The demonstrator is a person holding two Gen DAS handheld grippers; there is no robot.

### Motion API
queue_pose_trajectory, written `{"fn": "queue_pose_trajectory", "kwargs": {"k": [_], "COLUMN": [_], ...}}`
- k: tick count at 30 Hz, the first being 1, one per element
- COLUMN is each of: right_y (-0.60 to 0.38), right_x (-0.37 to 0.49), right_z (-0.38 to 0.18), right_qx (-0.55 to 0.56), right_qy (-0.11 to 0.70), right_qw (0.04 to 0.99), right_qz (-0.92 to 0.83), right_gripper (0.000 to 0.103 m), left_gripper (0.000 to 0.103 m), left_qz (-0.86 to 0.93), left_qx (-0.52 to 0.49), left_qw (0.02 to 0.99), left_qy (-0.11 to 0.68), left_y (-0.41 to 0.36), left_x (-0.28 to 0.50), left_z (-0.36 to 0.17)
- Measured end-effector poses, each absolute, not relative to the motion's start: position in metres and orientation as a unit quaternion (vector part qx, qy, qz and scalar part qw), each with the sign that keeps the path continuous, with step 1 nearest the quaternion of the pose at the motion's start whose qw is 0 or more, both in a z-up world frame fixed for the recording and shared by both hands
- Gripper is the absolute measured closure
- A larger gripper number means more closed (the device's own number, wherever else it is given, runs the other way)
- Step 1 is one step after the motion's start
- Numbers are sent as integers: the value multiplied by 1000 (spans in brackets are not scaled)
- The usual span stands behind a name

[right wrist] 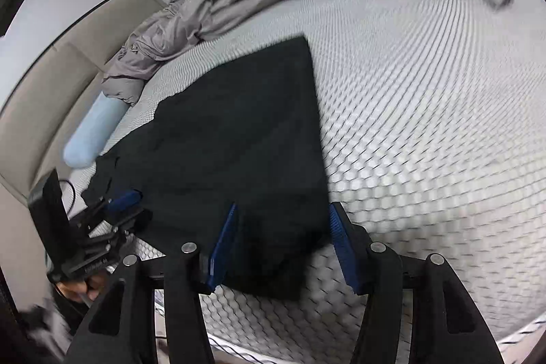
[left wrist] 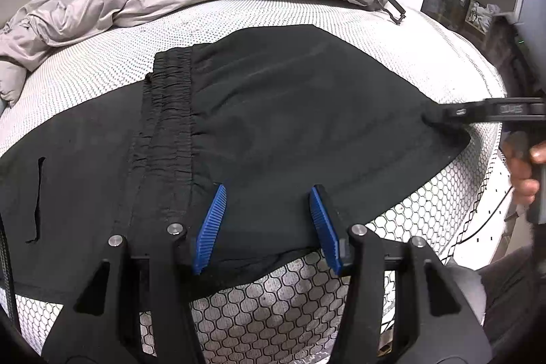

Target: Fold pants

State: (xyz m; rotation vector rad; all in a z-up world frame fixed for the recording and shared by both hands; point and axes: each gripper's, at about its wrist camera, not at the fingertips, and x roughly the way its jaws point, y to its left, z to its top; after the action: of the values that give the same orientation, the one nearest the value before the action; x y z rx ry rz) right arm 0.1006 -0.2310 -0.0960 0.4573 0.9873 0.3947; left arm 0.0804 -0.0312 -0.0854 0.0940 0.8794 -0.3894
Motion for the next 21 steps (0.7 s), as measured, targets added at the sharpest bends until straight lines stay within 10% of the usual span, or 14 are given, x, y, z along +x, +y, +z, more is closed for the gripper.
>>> {"fn": "queue_pose_trajectory", "kwargs": {"k": [2, 4, 7, 15, 21], "right_y": [-227, -226, -228, -231, -239], "right_x": [107, 112, 103, 125, 108], "right_z": [-107, -106, -93, -108, -88], "right_qx": [246, 276, 274, 211, 247], "right_qy": [464, 451, 432, 485, 459], "right_qw": [833, 832, 843, 834, 835], "right_qz": [176, 170, 168, 154, 175], "right_gripper": [49, 78, 93, 92, 71], "left_gripper": [55, 55, 55, 55, 55], "left_qz": [-185, -180, -171, -152, -78], "left_qx": [41, 36, 24, -10, -37], "left_qw": [886, 887, 889, 891, 912], "left_qy": [423, 423, 425, 428, 400], "left_y": [-30, -29, -29, -20, 2], "left_x": [80, 80, 81, 72, 63], "left_z": [-86, -86, -85, -76, -67]}}
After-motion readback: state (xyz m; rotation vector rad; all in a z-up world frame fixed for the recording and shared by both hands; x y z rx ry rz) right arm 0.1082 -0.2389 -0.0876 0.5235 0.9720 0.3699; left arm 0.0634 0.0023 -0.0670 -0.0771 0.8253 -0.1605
